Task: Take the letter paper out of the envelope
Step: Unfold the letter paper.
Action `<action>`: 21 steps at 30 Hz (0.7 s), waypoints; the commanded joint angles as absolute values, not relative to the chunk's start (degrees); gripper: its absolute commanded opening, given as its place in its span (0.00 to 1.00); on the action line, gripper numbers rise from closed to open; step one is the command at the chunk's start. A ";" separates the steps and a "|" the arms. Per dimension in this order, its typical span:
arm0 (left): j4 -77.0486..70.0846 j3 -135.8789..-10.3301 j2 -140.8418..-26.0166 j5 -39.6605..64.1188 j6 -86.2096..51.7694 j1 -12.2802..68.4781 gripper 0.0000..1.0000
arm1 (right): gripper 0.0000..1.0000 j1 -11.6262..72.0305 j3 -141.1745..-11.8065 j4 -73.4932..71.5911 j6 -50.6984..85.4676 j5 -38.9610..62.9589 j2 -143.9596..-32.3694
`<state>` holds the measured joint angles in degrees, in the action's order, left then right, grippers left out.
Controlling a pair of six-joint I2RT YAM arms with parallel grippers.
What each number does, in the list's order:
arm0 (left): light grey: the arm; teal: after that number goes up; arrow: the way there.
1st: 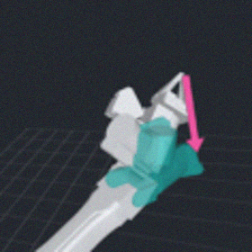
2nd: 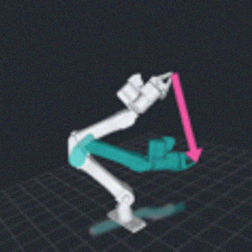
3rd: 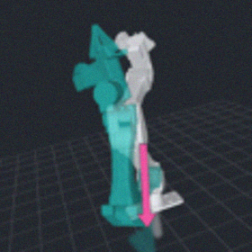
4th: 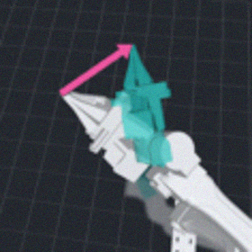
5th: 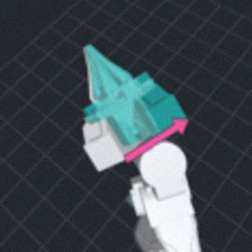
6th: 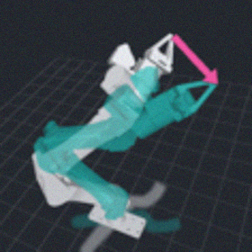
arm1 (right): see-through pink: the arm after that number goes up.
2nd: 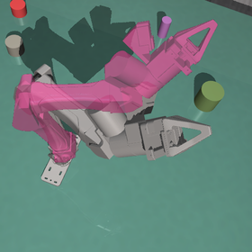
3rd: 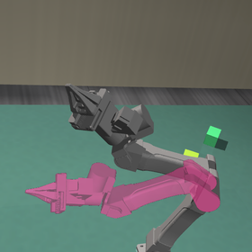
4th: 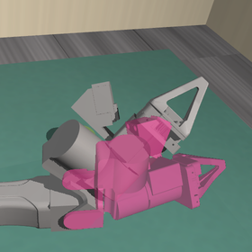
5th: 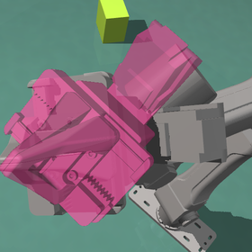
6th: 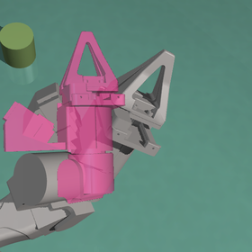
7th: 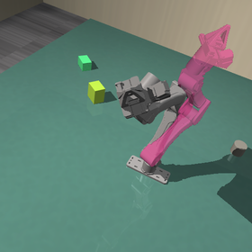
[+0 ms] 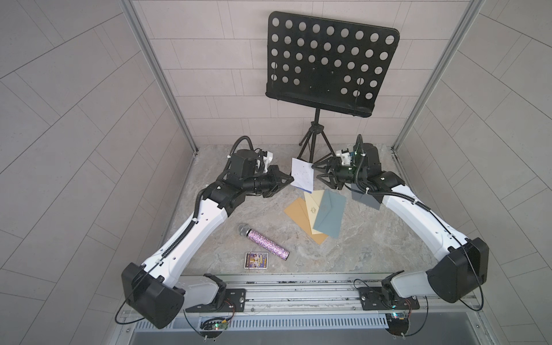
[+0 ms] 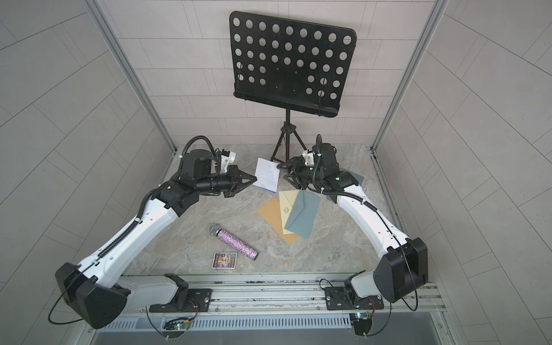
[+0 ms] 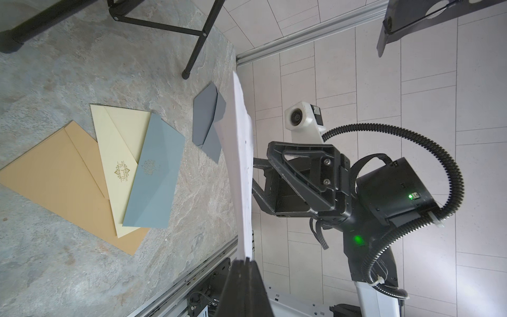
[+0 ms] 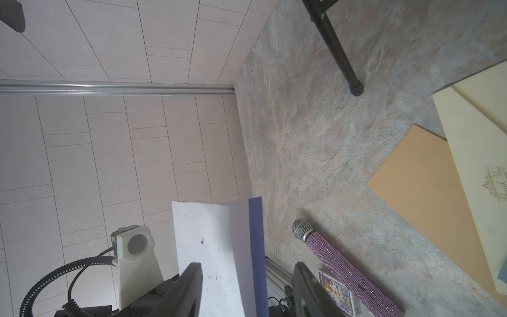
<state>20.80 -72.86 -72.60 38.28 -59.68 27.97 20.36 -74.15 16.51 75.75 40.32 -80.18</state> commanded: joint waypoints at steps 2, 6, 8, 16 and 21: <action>18.82 -72.87 -72.46 38.77 -60.62 28.61 0.00 | 0.56 21.33 -75.45 14.33 78.52 41.22 -80.48; 18.81 -72.08 -72.31 38.49 -60.47 28.99 0.00 | 0.55 21.73 -76.06 14.20 79.17 41.31 -80.33; 18.80 -71.87 -72.33 38.32 -60.47 29.15 0.00 | 0.55 21.91 -76.37 14.55 79.14 41.46 -80.33; 18.73 -71.46 -72.40 37.86 -60.12 29.75 0.00 | 0.53 22.46 -76.47 15.14 79.88 41.46 -79.38; 18.63 -71.23 -72.58 37.68 -60.03 30.01 0.00 | 0.51 22.83 -76.05 15.09 80.65 41.58 -78.67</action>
